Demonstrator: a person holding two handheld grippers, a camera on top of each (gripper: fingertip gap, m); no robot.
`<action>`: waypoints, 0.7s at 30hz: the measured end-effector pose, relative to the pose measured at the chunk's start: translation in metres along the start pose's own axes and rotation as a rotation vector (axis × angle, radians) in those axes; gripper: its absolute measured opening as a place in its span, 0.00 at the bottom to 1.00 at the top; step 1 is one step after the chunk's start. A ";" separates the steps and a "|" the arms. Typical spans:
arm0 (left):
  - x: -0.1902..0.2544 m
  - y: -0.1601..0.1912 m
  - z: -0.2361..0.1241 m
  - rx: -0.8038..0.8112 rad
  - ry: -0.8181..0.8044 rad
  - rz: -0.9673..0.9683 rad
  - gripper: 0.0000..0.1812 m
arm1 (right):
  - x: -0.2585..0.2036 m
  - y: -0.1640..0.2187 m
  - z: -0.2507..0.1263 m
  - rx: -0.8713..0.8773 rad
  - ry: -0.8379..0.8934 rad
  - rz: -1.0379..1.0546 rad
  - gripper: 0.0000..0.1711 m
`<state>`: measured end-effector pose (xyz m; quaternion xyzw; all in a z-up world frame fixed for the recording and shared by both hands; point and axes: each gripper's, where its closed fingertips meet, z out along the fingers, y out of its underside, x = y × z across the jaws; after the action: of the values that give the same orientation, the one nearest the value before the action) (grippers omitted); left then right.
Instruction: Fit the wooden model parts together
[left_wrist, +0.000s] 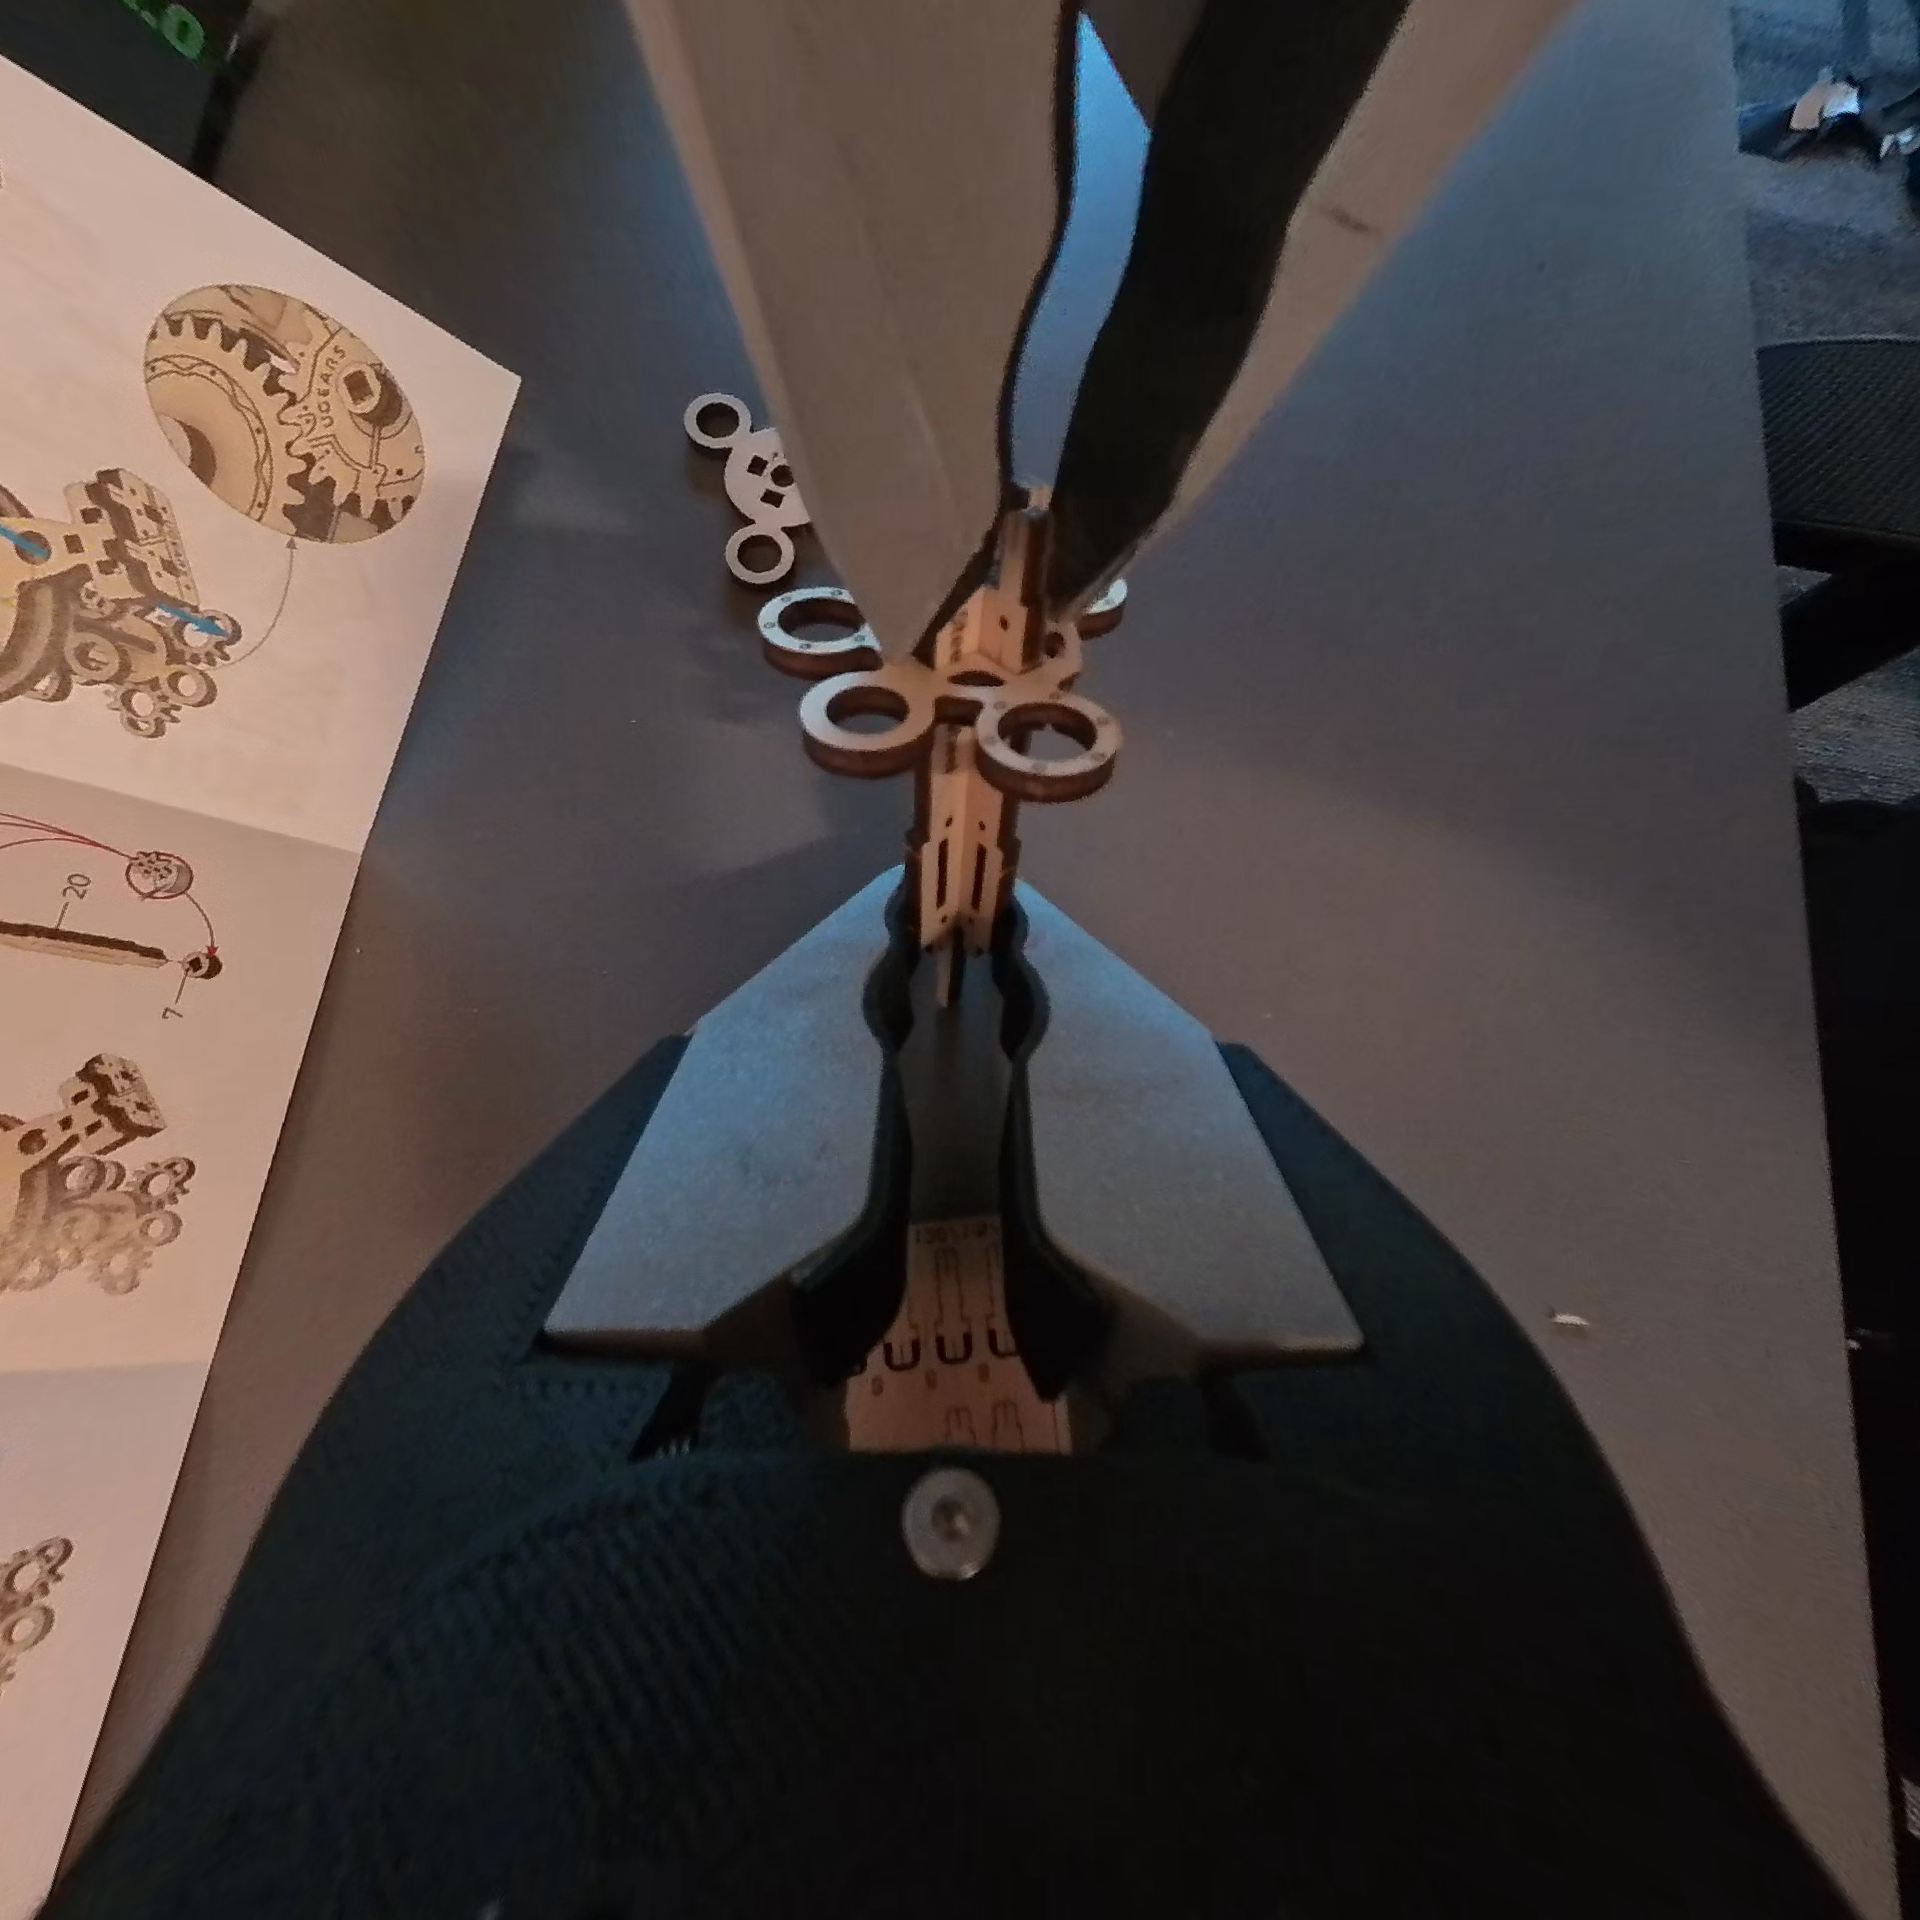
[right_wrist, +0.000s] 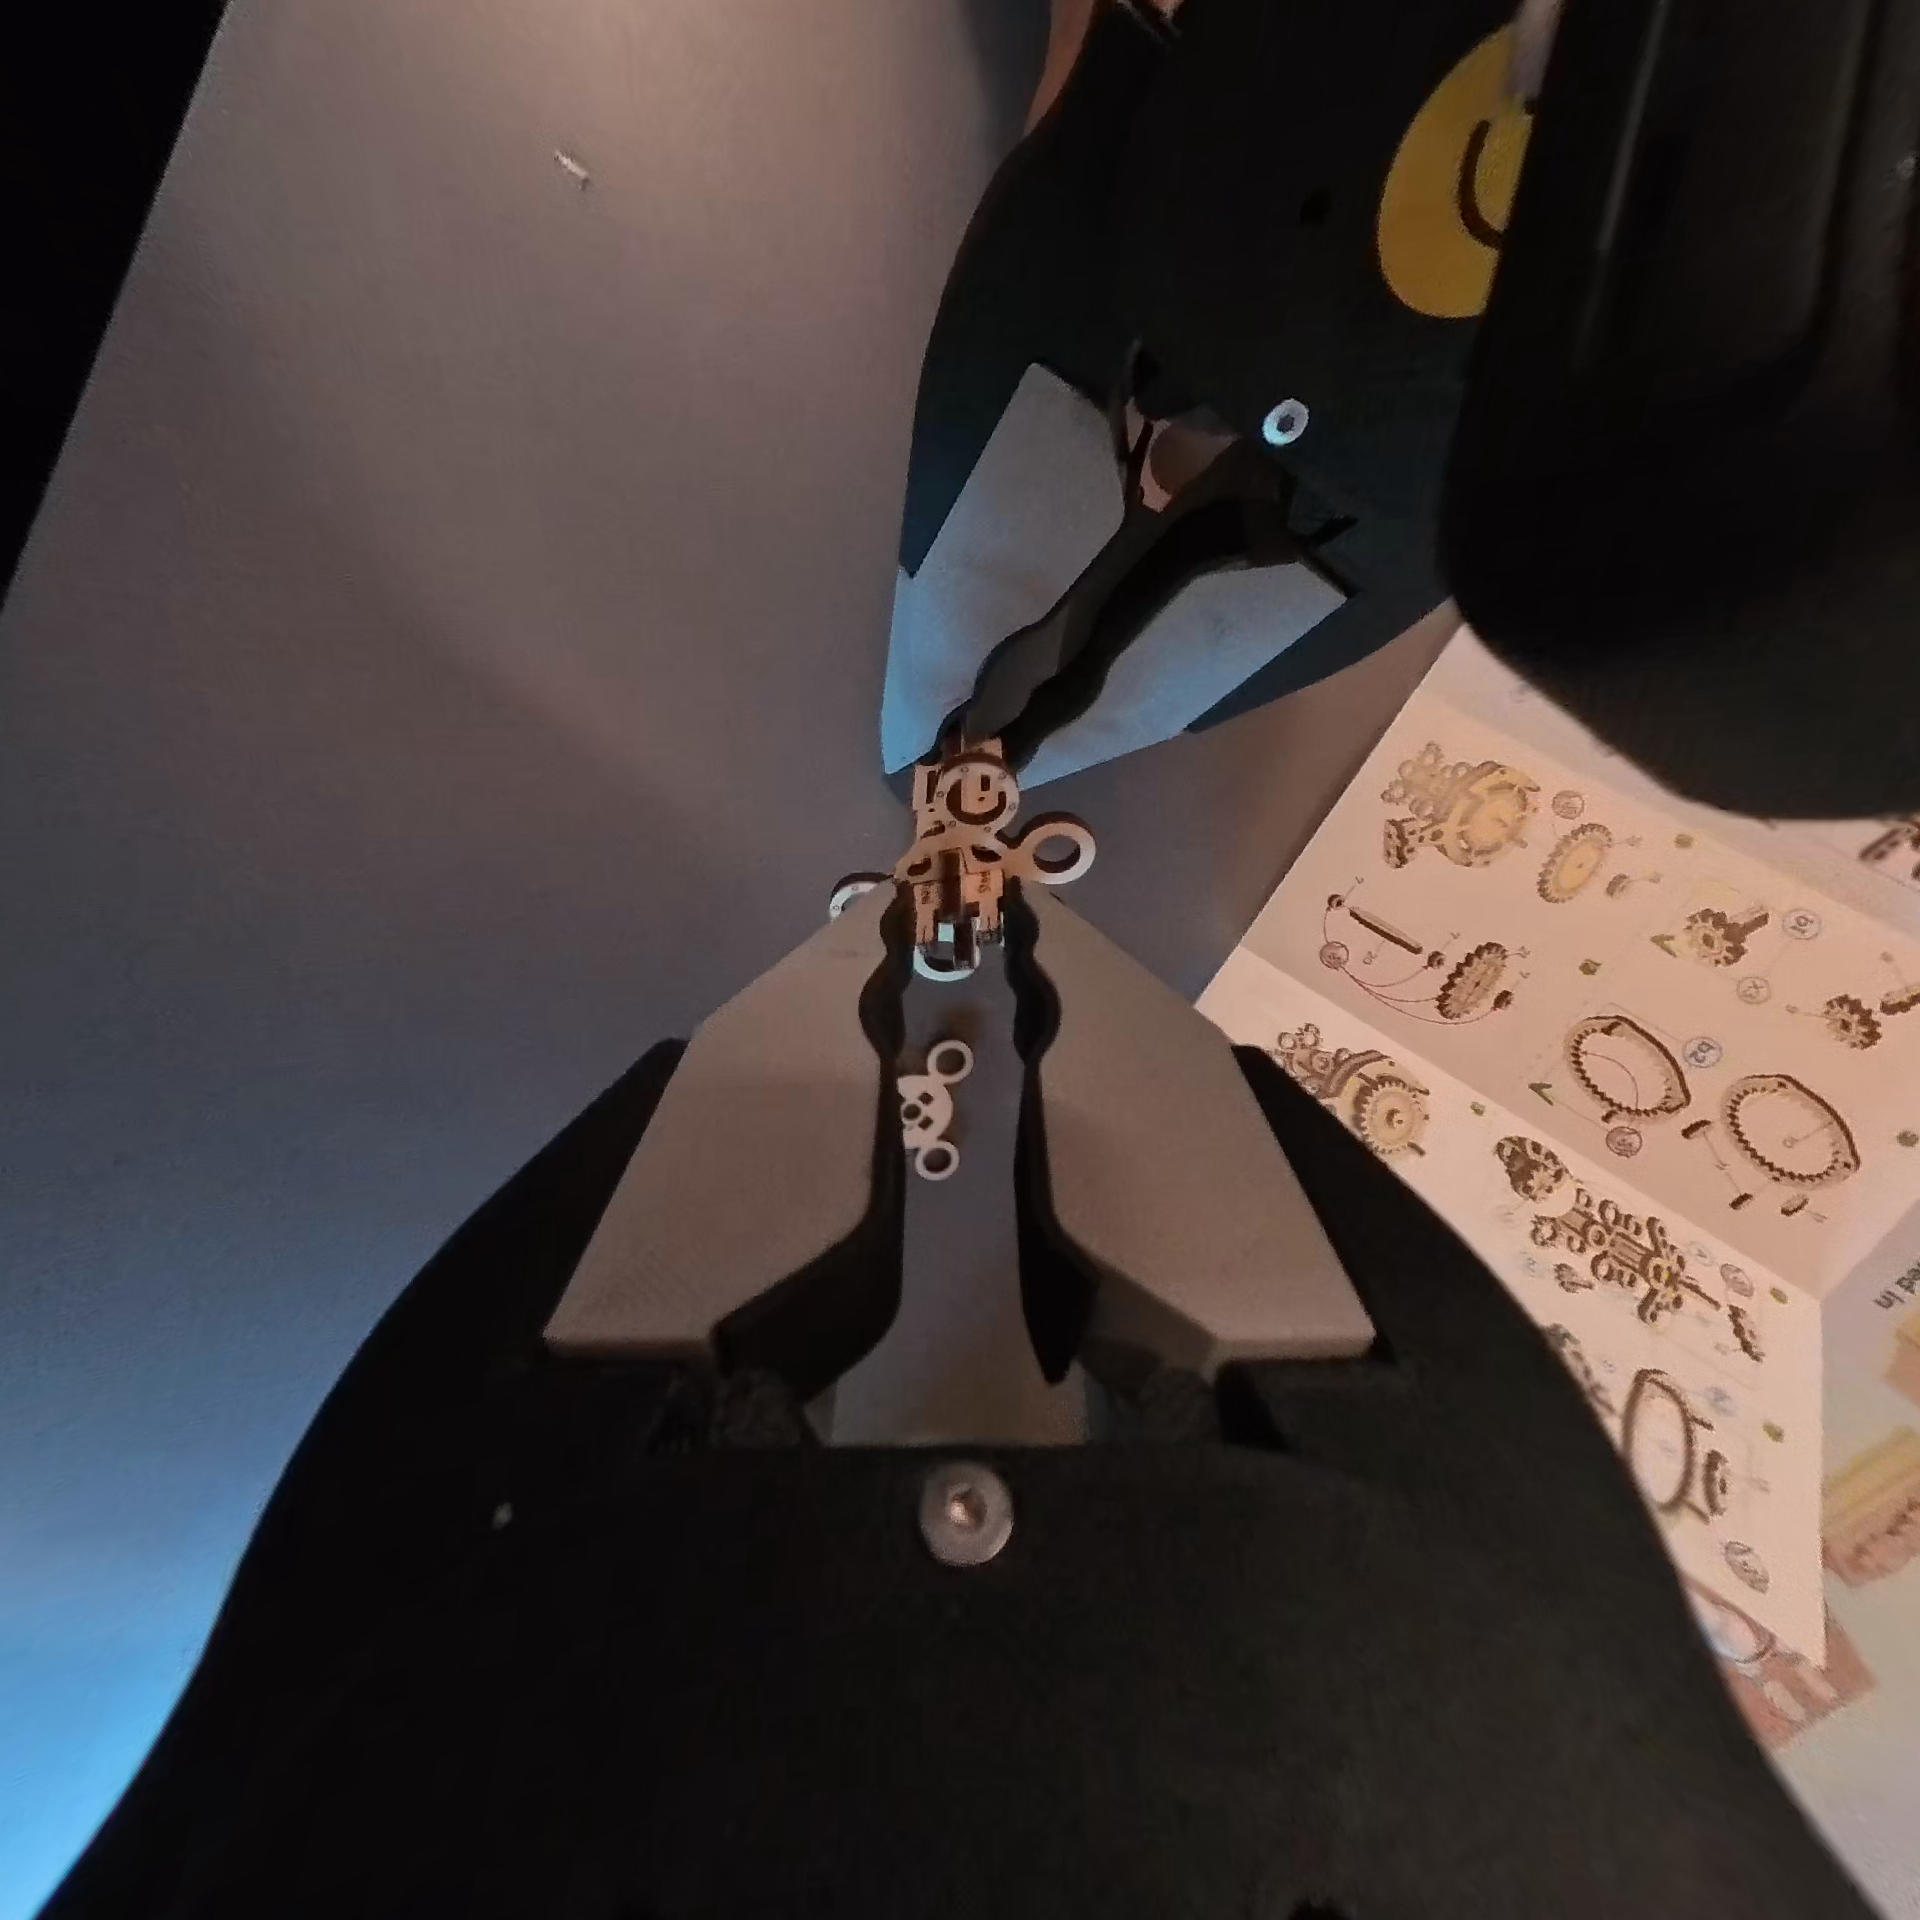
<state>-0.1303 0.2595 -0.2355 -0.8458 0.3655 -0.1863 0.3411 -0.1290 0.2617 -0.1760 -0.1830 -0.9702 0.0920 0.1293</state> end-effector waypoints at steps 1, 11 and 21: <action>0.000 0.000 0.000 0.000 -0.002 0.002 0.06 | 0.000 -0.001 0.000 0.004 0.006 0.003 0.07; 0.001 0.000 0.001 0.005 -0.008 0.027 0.06 | 0.000 -0.004 -0.004 0.037 0.031 0.029 0.08; 0.002 -0.001 0.001 0.004 -0.009 0.038 0.06 | -0.001 -0.004 -0.005 -0.025 0.015 -0.018 0.08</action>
<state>-0.1281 0.2585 -0.2355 -0.8387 0.3796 -0.1768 0.3481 -0.1284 0.2583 -0.1707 -0.1764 -0.9720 0.0773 0.1349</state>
